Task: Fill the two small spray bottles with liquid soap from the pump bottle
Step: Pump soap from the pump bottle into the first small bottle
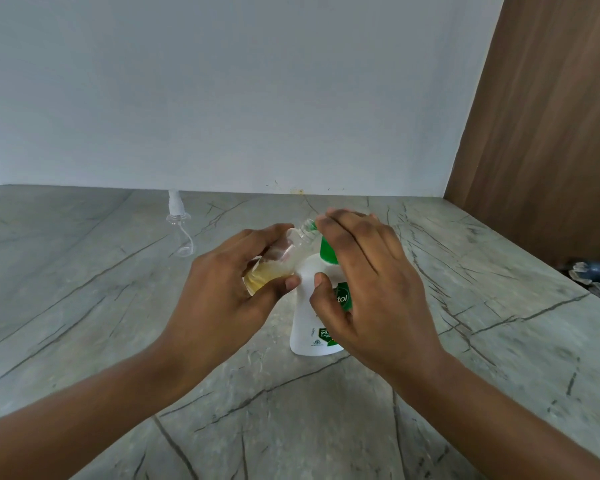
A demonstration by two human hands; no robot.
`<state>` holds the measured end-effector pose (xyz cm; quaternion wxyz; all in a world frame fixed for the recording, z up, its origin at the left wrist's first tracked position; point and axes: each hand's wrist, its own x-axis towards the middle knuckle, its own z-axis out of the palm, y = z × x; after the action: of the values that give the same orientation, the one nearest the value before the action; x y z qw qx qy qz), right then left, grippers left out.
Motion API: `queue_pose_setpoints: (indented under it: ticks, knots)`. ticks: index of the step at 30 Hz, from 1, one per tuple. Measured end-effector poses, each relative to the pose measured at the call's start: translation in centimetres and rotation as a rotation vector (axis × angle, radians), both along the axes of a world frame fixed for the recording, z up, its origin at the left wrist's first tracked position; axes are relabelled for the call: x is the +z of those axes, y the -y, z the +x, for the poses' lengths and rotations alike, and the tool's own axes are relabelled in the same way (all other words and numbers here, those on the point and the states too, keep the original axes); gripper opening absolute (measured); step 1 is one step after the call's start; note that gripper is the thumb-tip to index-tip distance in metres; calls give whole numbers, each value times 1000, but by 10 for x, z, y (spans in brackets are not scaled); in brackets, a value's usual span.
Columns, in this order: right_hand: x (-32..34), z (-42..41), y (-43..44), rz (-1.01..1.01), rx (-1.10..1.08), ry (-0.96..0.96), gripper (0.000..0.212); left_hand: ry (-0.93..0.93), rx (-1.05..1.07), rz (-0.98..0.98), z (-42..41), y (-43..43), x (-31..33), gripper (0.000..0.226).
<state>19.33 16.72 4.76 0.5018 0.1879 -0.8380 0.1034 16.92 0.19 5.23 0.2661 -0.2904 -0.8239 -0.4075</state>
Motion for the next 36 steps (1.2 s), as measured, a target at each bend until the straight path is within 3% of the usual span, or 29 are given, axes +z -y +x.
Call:
queue_pose_setpoints:
  ticks: [15, 36]
  knots:
    - [7, 0, -5, 15, -8, 45, 48, 34, 13, 27, 2, -5, 7, 51]
    - [-7, -3, 0, 43, -11, -42, 48, 20, 17, 22, 4, -1, -1, 51]
